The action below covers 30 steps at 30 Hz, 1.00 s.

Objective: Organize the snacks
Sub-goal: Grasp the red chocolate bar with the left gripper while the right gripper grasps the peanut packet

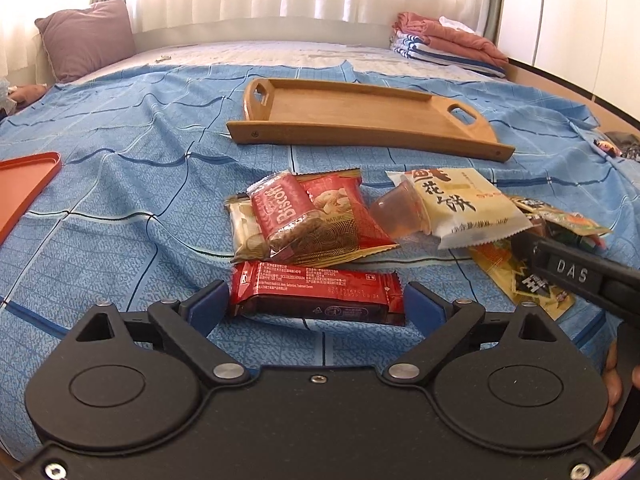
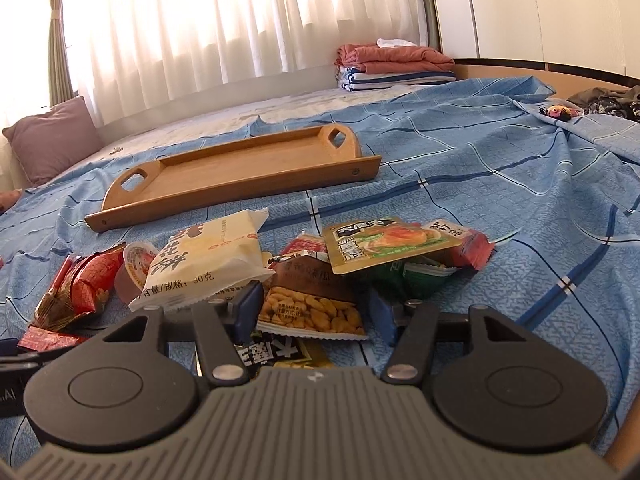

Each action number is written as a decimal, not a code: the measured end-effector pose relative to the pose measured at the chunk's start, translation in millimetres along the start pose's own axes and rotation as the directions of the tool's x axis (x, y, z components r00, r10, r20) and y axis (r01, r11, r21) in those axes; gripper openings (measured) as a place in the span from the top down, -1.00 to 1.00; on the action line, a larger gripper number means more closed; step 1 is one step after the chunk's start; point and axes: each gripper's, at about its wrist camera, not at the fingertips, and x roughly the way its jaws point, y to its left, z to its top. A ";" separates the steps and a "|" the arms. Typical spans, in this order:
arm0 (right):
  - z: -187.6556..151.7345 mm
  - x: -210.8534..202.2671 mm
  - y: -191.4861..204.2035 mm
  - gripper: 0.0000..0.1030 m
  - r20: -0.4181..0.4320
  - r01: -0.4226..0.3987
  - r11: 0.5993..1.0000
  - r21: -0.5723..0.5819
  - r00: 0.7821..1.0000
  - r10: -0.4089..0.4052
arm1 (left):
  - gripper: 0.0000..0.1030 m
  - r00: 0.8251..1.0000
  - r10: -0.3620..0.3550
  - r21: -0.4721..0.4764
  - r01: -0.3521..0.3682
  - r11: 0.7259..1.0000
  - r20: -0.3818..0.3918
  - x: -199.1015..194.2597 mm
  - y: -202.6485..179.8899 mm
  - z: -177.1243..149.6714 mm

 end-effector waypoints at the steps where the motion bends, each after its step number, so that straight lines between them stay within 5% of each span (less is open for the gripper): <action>1: 1.0 0.0 0.0 -0.16 -0.002 -0.005 1.000 0.001 1.000 0.005 | -0.75 1.000 -0.001 0.007 0.001 1.000 0.001 0.0 -0.9 -0.2; 6: 0.6 -7.9 1.9 -0.05 -0.006 -0.022 1.000 -0.005 1.000 0.022 | -0.26 1.000 0.005 0.069 -0.006 0.998 0.018 -4.2 -6.4 -2.2; 21: -0.2 -58.0 8.7 -0.02 0.005 -0.069 0.996 -0.057 0.998 0.069 | -0.25 0.994 -0.031 0.081 0.022 0.996 0.105 -39.8 -1.4 9.8; 23: 1.4 -64.1 10.3 0.41 0.016 -0.061 0.995 -0.075 0.998 0.062 | -0.25 0.992 -0.034 0.072 0.026 0.997 0.118 -43.6 0.4 13.5; 24: 2.7 -66.2 10.8 0.47 0.015 -0.057 0.995 -0.078 0.998 0.059 | -0.25 0.992 -0.037 0.068 0.029 0.997 0.124 -44.8 1.7 15.3; 29: -1.3 -66.5 10.5 0.43 0.007 -0.027 0.993 -0.113 1.000 0.028 | -0.25 0.989 -0.032 0.069 0.022 0.997 0.143 -46.7 8.6 24.3; 30: -3.0 -65.2 9.6 0.23 0.000 -0.022 0.993 -0.114 1.000 0.023 | -0.25 0.989 -0.030 0.069 0.020 0.997 0.146 -46.9 10.2 25.5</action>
